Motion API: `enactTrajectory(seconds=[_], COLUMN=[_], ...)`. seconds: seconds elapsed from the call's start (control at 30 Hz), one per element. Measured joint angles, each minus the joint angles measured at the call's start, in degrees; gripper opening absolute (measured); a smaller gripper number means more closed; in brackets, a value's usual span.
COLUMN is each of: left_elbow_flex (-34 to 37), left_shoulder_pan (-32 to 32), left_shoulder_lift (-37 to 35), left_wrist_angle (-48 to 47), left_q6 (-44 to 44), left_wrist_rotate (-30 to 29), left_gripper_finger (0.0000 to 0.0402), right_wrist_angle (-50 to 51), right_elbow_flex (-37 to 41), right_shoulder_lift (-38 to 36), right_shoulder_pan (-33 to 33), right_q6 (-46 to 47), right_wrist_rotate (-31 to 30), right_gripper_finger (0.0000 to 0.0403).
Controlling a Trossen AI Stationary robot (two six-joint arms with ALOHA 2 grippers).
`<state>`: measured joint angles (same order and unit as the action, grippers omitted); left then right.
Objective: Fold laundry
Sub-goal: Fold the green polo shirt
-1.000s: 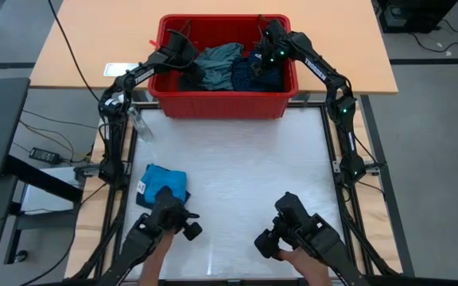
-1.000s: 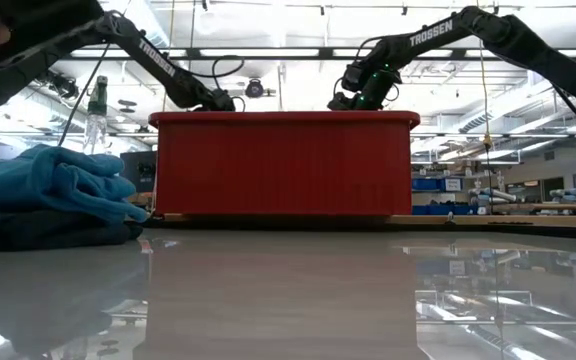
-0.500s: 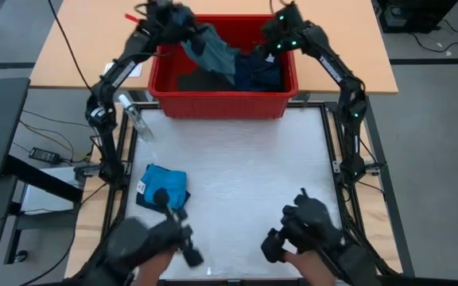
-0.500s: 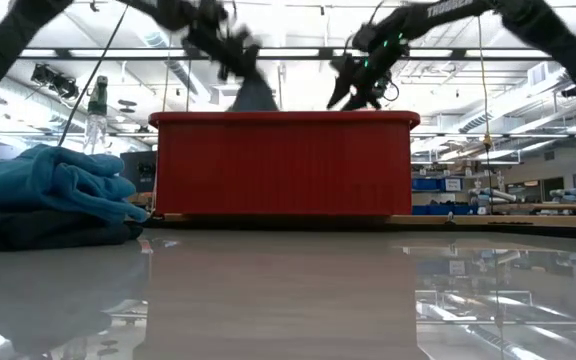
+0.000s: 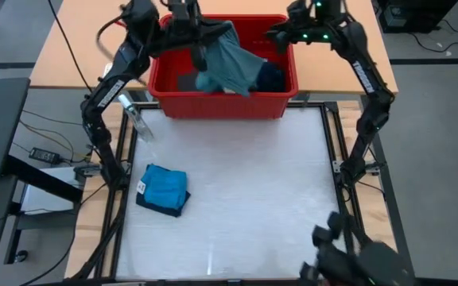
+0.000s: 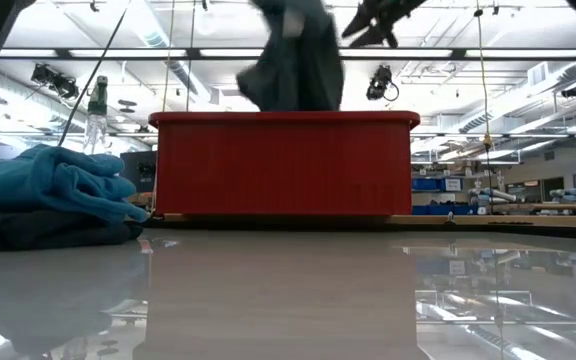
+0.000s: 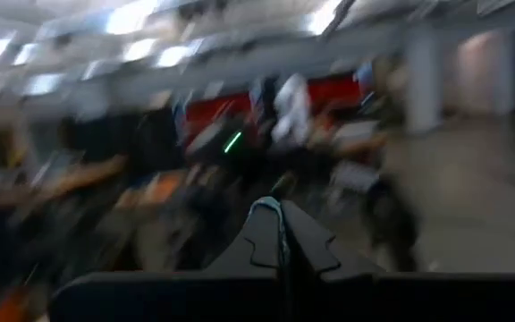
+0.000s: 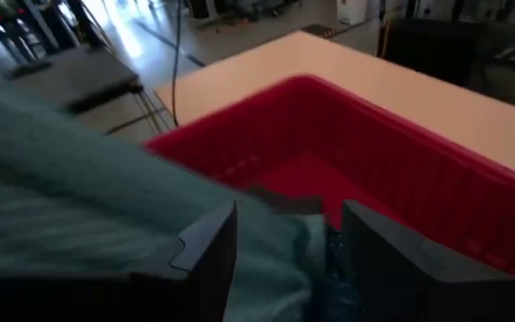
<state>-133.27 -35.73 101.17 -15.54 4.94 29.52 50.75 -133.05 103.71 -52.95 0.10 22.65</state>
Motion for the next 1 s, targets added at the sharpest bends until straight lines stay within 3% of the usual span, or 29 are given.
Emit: enactTrajectory(seconds=[0.27, 0.47, 0.6, 0.8, 0.9, 1.0], left_elbow_flex=[-0.04, -0.11, -0.11, -0.02, -0.02, 0.04], left_shoulder_pan=[9.73, 15.49, 20.68, 28.48, 33.36, 38.72], left_shoulder_lift=[-3.68, -5.83, -6.59, -6.52, -6.54, -6.41], left_wrist_angle=[19.75, 19.83, 11.86, -5.76, -18.82, -29.05], left_q6=[-4.75, -18.61, -23.12, -21.61, -16.44, -13.71], left_wrist_rotate=[0.84, 8.5, 14.49, 12.72, 5.02, -8.61], left_gripper_finger=[0.0, 0.0, 0.0, 0.0, 0.0, 0.0], right_wrist_angle=[7.33, 17.72, 24.02, 31.07, 34.51, 38.7], right_elbow_flex=[0.0, 0.0, 0.0, 0.0, 0.0, 0.05], right_shoulder_lift=[-7.32, -12.07, -14.46, -17.06, -17.3, -17.22], right_shoulder_pan=[4.87, 12.31, 19.62, 30.75, 36.58, 41.42], right_q6=[5.29, 12.28, 15.63, 22.56, 23.64, 23.75], right_wrist_rotate=[0.11, -2.97, -11.17, -15.83, -18.71, -23.25], right_gripper_finger=[0.0206, 0.0206, 0.0206, 0.0206, 0.0206, 0.0206])
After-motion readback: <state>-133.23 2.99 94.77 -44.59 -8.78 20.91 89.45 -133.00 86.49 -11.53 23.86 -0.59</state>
